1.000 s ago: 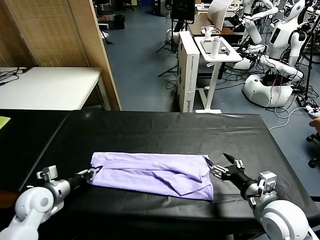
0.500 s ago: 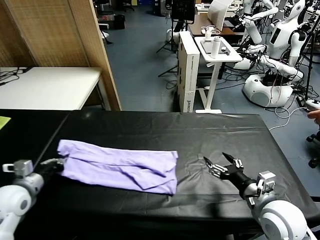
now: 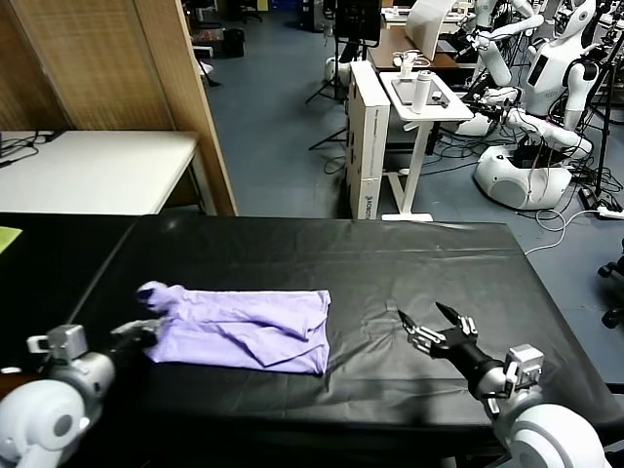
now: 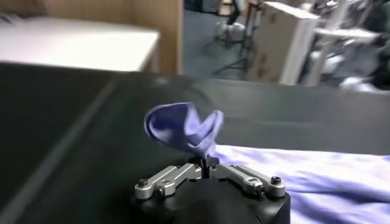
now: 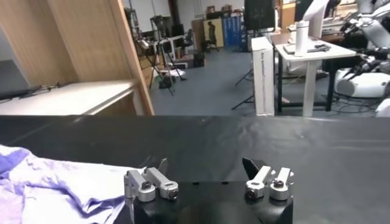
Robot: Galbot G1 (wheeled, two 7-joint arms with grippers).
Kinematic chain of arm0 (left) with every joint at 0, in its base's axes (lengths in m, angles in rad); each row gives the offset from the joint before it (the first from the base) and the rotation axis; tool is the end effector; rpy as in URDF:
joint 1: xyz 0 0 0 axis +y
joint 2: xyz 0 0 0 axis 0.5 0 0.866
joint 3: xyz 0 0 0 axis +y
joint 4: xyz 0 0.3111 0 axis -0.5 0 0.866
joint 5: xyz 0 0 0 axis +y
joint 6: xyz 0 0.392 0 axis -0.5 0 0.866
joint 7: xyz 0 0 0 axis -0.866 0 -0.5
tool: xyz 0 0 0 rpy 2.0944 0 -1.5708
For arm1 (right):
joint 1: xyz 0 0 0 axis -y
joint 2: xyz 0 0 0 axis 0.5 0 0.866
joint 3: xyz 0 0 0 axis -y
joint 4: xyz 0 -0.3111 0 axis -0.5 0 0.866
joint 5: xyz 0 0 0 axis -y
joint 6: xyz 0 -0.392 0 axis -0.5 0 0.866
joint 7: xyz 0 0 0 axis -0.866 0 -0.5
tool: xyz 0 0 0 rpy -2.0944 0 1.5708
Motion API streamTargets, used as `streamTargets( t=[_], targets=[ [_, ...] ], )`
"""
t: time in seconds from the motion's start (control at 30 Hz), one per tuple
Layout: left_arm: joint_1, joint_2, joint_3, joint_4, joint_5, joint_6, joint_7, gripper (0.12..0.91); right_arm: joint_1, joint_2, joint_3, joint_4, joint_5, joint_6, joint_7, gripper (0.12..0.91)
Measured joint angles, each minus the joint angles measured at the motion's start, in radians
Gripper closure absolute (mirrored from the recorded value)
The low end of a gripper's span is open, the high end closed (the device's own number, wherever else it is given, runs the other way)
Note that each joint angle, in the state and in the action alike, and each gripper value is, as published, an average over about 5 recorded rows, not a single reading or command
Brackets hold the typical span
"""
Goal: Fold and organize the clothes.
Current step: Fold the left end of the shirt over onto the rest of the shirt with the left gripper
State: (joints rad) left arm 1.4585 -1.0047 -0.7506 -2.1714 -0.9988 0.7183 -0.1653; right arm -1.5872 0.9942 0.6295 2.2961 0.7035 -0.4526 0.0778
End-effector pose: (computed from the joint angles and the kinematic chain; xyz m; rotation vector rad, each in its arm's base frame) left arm 0.2742 0.1095 -0.1595 -0.2070 -2.5618 0.3424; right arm 0.2369 -0.0538 -0.1722 0.3753 -2.7719 -0.1175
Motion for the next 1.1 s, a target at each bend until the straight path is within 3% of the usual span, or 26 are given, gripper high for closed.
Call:
streamTargets(
  t=[0.6,1.1],
  targets=[
    [-0.178,-0.145,0.294,0.046,0.012,0.008,-0.022,0.859,-0.072,0.062,0.024,0.002,-0.050,0.008,-0.004,0.118],
    [-0.208,-0.221,0.385,0.078,0.071,0.004,-0.018,0.859,-0.067,0.064,0.015,-0.026,-0.052,0.009,-0.005,0.118]
  ],
)
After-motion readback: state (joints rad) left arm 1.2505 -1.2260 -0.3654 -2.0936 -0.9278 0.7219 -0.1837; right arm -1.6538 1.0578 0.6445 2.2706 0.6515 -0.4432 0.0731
